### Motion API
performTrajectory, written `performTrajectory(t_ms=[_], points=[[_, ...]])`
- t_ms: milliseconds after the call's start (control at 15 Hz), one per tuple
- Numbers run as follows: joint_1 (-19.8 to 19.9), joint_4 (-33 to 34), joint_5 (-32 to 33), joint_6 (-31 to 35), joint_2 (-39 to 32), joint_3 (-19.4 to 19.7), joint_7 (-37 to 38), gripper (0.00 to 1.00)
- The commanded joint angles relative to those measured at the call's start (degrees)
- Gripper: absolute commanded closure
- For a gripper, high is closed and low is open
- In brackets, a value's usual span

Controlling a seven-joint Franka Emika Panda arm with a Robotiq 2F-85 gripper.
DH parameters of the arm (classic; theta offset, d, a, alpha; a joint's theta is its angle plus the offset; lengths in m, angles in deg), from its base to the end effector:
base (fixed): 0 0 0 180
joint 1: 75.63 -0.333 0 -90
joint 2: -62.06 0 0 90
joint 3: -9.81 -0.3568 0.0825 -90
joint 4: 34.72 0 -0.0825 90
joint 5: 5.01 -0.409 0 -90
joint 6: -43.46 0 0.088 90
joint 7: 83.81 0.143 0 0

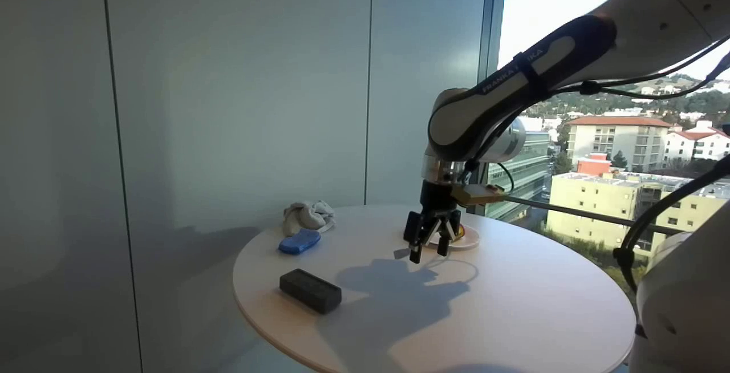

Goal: Remove the yellow containers from the white plate.

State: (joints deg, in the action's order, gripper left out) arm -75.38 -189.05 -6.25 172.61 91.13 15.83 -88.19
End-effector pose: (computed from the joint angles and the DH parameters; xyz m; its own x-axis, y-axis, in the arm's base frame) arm 0.3761 -0.0375 0.3786 0.9969 -0.0367 0.0696 -0.0323 -0.9975 -0.0634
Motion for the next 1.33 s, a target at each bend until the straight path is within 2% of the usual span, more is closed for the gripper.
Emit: performTrajectory(t_ms=[0, 267, 533, 667, 867, 1267], points=[[5.3, 0.6, 6.5, -1.1, 1.3, -3.2, 5.8, 0.0], [13.4, 0.6, 18.5, -3.4, 6.7, -3.8, 11.4, 0.0], [20.2, 2.7, 28.1, -0.6, 9.3, -1.7, 11.6, 0.0], [20.4, 4.5, 30.4, 5.3, 7.9, 1.3, 7.1, 0.0], [17.5, 8.9, 28.0, 12.2, 1.6, 4.9, 0.6, 0.0], [11.4, 16.3, 20.4, 15.9, -11.6, 7.6, -9.6, 0.0]])
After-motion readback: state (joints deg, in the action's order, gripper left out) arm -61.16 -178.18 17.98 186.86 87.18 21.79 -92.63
